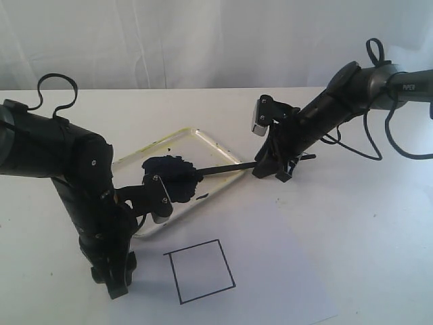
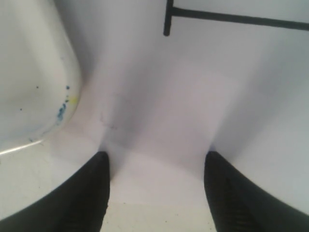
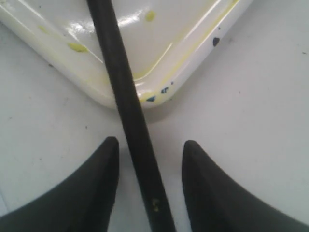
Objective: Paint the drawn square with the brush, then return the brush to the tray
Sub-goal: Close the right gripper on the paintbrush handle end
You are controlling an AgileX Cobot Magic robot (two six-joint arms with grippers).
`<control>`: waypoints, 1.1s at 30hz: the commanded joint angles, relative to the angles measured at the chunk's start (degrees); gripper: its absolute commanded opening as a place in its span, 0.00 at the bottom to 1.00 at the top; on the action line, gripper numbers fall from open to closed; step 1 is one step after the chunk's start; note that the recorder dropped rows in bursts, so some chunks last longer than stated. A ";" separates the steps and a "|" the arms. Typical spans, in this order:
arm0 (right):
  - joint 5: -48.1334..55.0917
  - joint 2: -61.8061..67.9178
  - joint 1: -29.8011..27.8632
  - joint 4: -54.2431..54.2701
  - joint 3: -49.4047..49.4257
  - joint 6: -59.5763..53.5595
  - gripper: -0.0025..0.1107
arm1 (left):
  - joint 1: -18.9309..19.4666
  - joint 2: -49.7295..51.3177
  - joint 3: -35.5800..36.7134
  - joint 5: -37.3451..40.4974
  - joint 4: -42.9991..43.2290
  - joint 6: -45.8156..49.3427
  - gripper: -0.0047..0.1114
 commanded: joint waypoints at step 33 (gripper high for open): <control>0.42 -0.91 0.02 -0.86 -0.08 -2.14 0.33 | -0.31 0.53 0.87 -0.44 -0.75 -0.15 0.57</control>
